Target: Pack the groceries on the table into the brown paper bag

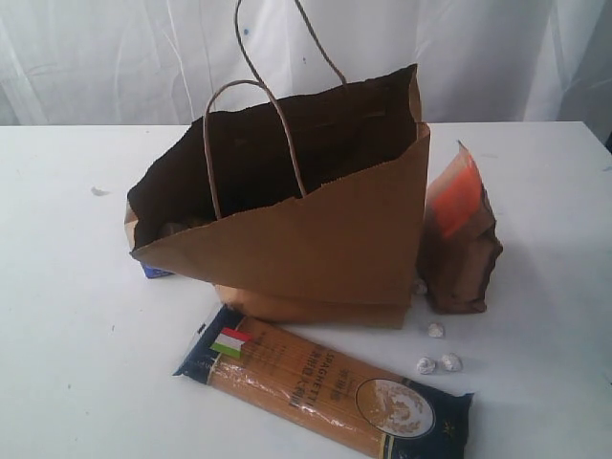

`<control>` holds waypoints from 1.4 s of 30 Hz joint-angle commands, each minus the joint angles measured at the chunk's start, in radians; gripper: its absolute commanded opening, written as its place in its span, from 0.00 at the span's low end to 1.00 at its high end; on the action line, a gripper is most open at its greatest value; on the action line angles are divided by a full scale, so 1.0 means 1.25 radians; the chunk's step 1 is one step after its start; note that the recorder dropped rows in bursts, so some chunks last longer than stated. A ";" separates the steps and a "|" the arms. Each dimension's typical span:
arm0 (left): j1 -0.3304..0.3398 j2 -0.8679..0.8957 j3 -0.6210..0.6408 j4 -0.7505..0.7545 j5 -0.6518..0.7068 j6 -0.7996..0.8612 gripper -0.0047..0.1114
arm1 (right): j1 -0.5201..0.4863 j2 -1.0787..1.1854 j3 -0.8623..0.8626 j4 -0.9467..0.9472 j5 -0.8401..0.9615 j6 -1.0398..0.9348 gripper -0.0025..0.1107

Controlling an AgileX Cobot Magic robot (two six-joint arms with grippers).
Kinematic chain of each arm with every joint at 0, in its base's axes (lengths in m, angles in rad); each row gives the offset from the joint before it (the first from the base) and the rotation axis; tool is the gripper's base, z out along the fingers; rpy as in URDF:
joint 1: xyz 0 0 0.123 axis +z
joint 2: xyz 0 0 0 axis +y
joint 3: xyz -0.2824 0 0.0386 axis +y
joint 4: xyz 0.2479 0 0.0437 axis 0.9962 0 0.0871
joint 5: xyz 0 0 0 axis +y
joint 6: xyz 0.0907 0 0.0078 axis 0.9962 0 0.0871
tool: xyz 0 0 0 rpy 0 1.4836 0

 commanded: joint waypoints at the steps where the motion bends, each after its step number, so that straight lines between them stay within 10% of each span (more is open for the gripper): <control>1: -0.002 -0.004 0.021 0.017 -0.076 0.007 0.04 | -0.002 -0.004 0.001 -0.005 -0.006 0.003 0.02; 7: 0.067 -0.017 0.288 -0.251 -0.452 0.343 0.04 | -0.002 -0.004 0.001 -0.005 -0.006 0.003 0.02; 21: 0.229 -0.212 0.480 -0.229 -0.377 0.331 0.04 | -0.002 -0.004 0.001 -0.005 -0.006 0.003 0.02; 42: 0.240 -0.212 0.480 -0.227 -0.339 0.313 0.04 | -0.002 -0.004 0.001 -0.005 -0.006 0.003 0.02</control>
